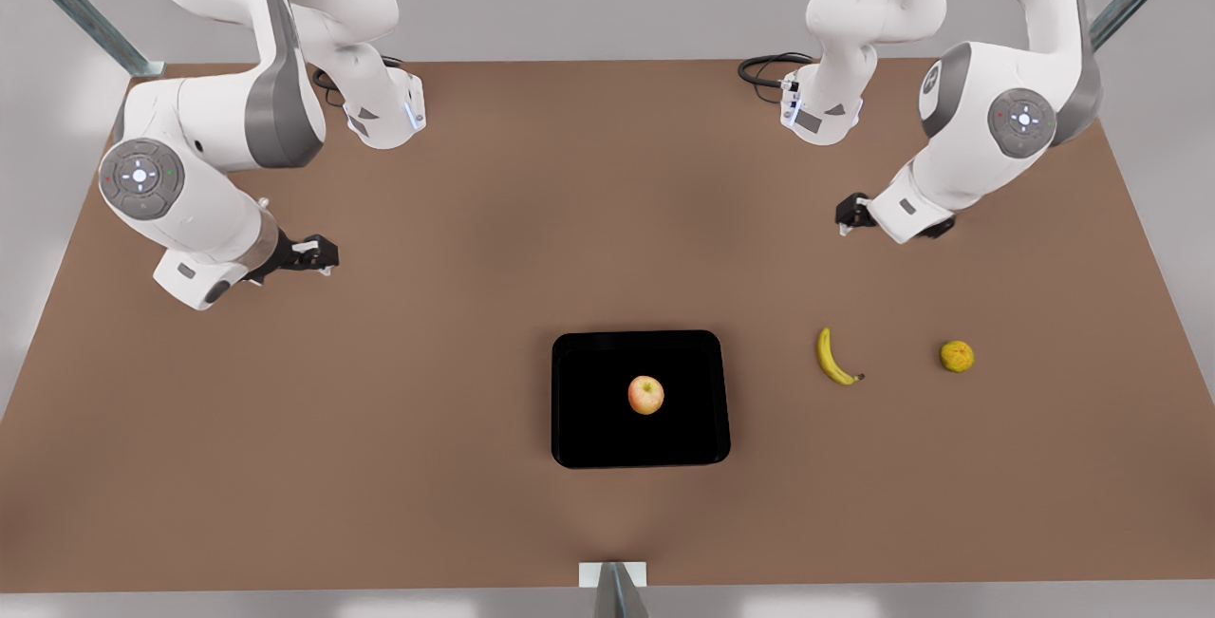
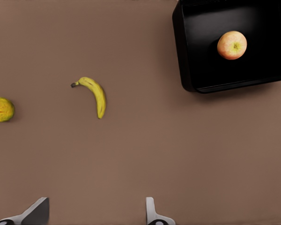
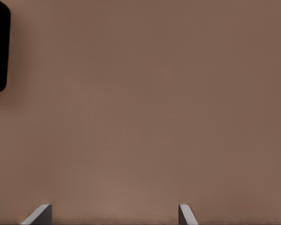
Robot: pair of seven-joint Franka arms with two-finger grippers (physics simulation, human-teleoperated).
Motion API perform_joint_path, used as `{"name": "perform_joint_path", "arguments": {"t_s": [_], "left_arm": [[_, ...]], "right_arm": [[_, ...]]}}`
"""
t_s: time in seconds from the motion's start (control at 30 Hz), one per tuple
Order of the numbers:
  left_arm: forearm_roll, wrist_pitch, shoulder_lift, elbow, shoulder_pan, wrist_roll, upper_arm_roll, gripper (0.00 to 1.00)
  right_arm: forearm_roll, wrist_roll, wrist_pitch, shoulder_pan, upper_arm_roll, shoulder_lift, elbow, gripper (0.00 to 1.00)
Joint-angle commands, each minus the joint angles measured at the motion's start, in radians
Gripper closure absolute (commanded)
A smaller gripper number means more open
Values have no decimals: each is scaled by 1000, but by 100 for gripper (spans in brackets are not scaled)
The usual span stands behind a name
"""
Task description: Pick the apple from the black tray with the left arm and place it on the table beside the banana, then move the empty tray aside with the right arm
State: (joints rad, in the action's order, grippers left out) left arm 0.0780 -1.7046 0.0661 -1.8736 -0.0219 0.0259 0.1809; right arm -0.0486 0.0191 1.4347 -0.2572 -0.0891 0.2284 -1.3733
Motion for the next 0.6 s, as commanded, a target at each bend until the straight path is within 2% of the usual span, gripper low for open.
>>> {"name": "perform_joint_path", "arguments": {"t_s": [0.0, 0.07, 0.1, 0.17, 0.27, 0.3, 0.4, 0.47, 0.5, 0.57], "left_arm": [[6, -49, -2, 4, 57, 37, 3, 0], [0, -49, -37, 39, 17, 45, 5, 0], [-1, -49, -106, 123, -62, 175, 6, 0], [-55, -35, -340, 399, -285, 532, 6, 0], [-103, -64, -537, 594, -452, 778, 6, 0], [-107, -67, -558, 656, -464, 779, 5, 0], [-135, -139, -580, 695, -463, 802, -8, 0], [-135, -148, -601, 711, -463, 922, -29, 0], [-145, -193, -632, 725, -464, 1086, -29, 0], [-149, -270, -655, 725, -466, 1157, -23, 0]], "right_arm": [[-4, 27, -23, 3, -1, -4, -9, 0], [-4, 27, -16, 3, -1, -15, -30, 0], [-4, 27, -10, 3, -1, -26, -46, 0], [-4, 27, -7, 4, -3, -24, -46, 0], [-4, 27, -7, 4, -3, -24, -46, 0], [-4, 27, -7, 4, -3, -24, -47, 0], [-4, 28, 0, 4, -3, -24, -47, 0], [-4, 28, 0, 4, -3, -24, -49, 0], [-4, 27, 4, 4, -3, -24, -53, 0], [-4, 28, 4, 4, -3, -26, -55, 0]]}}
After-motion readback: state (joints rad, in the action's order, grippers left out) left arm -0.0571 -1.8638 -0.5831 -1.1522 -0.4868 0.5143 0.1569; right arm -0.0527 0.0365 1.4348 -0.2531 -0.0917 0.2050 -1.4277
